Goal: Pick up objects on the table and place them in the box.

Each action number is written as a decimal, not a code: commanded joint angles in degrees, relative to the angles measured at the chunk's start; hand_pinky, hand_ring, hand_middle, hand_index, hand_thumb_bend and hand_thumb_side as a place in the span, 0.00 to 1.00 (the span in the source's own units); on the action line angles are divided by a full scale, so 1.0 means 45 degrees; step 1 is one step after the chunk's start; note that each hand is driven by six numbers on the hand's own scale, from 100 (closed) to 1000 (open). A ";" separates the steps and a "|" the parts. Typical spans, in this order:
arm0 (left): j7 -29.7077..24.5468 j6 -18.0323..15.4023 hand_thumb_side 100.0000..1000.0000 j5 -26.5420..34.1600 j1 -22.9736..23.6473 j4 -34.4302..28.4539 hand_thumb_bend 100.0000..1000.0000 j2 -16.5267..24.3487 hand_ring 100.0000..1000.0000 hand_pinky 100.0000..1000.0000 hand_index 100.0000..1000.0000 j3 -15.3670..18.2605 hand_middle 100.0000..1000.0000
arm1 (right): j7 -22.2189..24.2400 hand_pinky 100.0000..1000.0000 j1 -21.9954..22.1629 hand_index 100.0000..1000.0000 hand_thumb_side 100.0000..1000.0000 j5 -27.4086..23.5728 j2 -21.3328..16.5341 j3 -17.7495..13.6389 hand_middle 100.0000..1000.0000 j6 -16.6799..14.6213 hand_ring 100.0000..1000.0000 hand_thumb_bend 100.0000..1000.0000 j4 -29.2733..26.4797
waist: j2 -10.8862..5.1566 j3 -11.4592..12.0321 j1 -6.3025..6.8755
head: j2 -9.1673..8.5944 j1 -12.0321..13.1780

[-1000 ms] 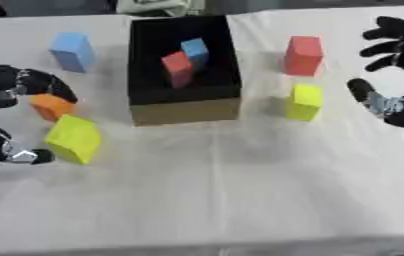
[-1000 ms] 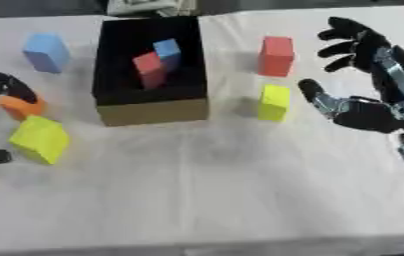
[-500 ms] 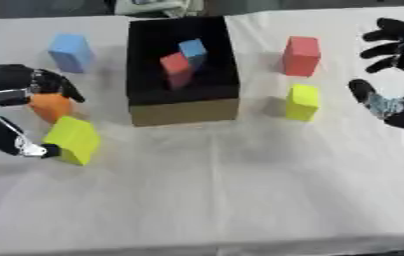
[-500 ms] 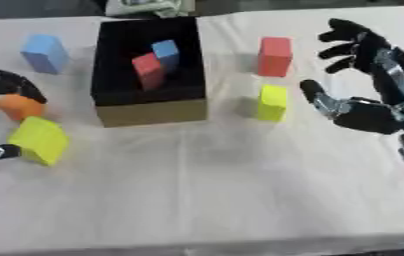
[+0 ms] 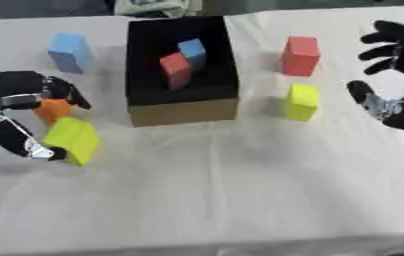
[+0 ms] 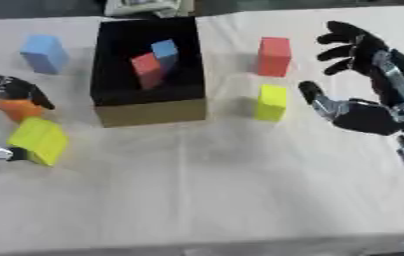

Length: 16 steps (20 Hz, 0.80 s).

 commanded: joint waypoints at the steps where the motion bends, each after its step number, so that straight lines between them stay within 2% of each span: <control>1: -0.0203 -0.0092 0.22 -0.0203 -0.0203 0.0137 0.42 0.0206 0.78 0.80 0.86 -0.0036 0.73 | 0.0034 0.62 -0.0112 0.95 0.26 0.0027 -0.0195 -0.0050 0.79 -0.0012 0.73 0.27 -0.0096 | -0.0421 -0.0004 0.0176 | 0.0065 0.0029; 12: -0.0123 -0.0274 0.19 -0.0805 -0.0268 0.0661 0.39 -0.0057 0.76 0.79 0.84 -0.0144 0.71 | 0.0094 0.62 -0.0124 0.95 0.26 0.0007 -0.0126 -0.0010 0.79 -0.0024 0.73 0.25 -0.0081 | -0.0414 -0.0014 0.0152 | 0.0065 0.0021; 16: 0.0327 -0.0280 0.17 -0.1058 -0.0311 0.0844 0.36 -0.0164 0.72 0.77 0.81 -0.0076 0.63 | 0.0079 0.62 -0.0107 0.95 0.26 0.0012 -0.0108 -0.0025 0.79 -0.0014 0.73 0.25 -0.0074 | -0.0407 0.0004 0.0138 | 0.0065 0.0032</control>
